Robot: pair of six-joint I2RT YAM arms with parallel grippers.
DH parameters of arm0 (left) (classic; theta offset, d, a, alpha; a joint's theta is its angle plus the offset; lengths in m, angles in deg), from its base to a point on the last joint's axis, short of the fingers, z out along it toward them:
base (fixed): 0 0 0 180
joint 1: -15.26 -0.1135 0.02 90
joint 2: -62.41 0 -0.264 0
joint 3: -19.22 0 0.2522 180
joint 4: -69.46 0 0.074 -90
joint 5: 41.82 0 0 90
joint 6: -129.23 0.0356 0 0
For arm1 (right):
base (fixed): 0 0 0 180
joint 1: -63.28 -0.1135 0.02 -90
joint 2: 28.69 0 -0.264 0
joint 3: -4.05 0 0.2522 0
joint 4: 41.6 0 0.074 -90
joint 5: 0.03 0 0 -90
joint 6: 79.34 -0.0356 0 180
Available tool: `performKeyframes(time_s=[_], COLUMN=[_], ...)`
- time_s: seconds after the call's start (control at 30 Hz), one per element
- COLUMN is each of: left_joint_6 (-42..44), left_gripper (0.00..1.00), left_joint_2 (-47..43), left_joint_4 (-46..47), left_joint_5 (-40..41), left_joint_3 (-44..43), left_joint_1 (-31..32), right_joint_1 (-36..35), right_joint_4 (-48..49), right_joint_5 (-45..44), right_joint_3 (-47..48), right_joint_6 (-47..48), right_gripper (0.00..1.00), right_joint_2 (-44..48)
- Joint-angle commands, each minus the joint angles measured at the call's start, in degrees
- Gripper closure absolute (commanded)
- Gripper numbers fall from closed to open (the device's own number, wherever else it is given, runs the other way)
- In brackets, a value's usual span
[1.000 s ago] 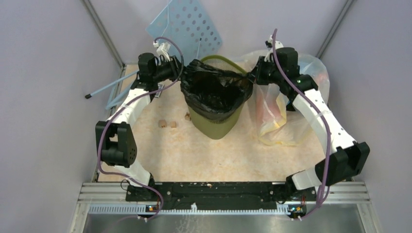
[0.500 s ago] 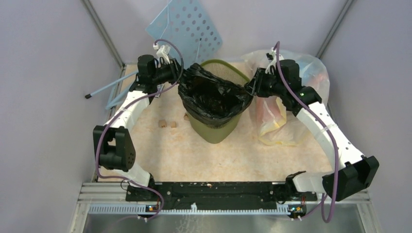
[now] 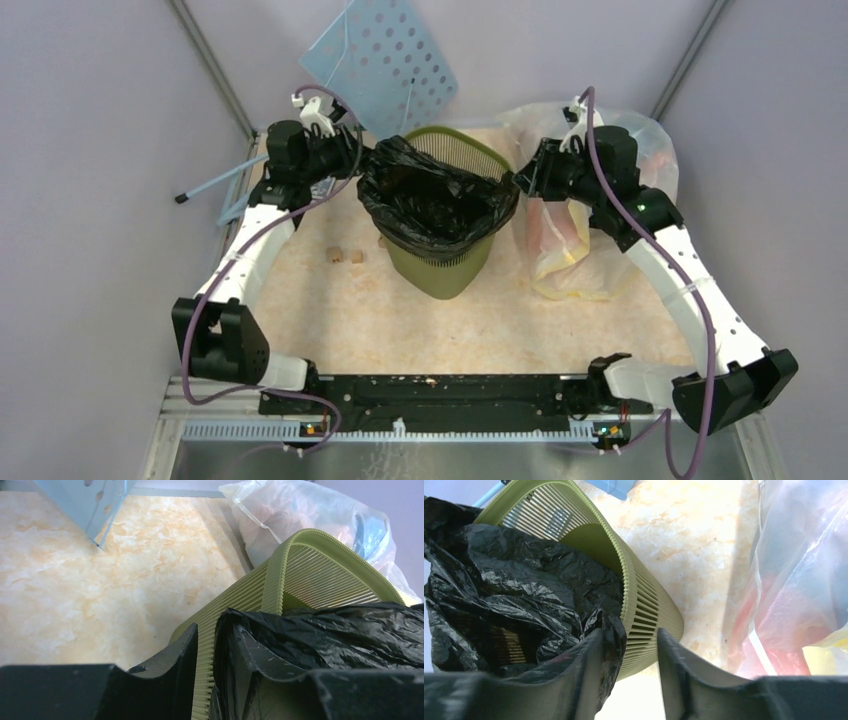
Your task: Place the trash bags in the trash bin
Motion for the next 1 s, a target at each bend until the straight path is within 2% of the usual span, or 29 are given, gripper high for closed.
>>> performKeyframes(time_s=[0.0, 0.07, 0.17, 0.23, 0.3, 0.37, 0.47, 0.83, 0.97], left_joint_6=[1.80, 1.96, 2.49, 3.04, 3.40, 3.41, 3.01, 3.38, 4.10], left_gripper=[0.63, 0.63, 0.63, 0.65, 0.70, 0.76, 0.82, 0.89, 0.99], left_joint_2=[-4.90, -5.97, -6.84, -7.43, -7.84, -7.85, -7.41, -8.04, -8.08], left_joint_4=[-0.83, -1.18, -2.32, -2.96, -3.23, -3.38, -3.87, -4.15, -4.59], left_joint_5=[4.01, 4.22, 4.60, 4.85, 4.81, 4.18, 2.40, 1.70, 1.42], left_joint_3=[1.73, 2.54, 3.14, 3.45, 3.94, 4.37, 4.41, 4.54, 4.40], left_joint_1=[-0.38, -0.46, -0.52, -0.57, -0.70, -0.81, -1.17, -1.36, -1.36], right_joint_1=[-0.53, -0.50, -0.41, -0.42, -0.22, 0.38, 1.53, 5.34, 6.60], right_joint_4=[0.64, 0.37, -0.14, -0.33, 0.14, 0.82, 2.15, 4.42, 6.30], right_joint_5=[-0.89, 0.32, 2.60, 3.69, 4.79, 5.70, 5.69, 5.68, 4.49], right_joint_3=[1.72, 1.78, 1.70, 1.62, 1.33, 0.90, 0.20, -2.63, -5.25], right_joint_6=[1.46, 1.72, 1.63, 1.33, 0.69, -0.31, -1.38, -2.71, -2.09], right_gripper=[0.64, 0.66, 0.62, 0.62, 0.73, 0.92, 1.00, 1.00, 1.00], right_joint_2=[1.59, 1.08, 0.08, -0.49, -0.72, -0.29, 1.21, 3.36, 2.45])
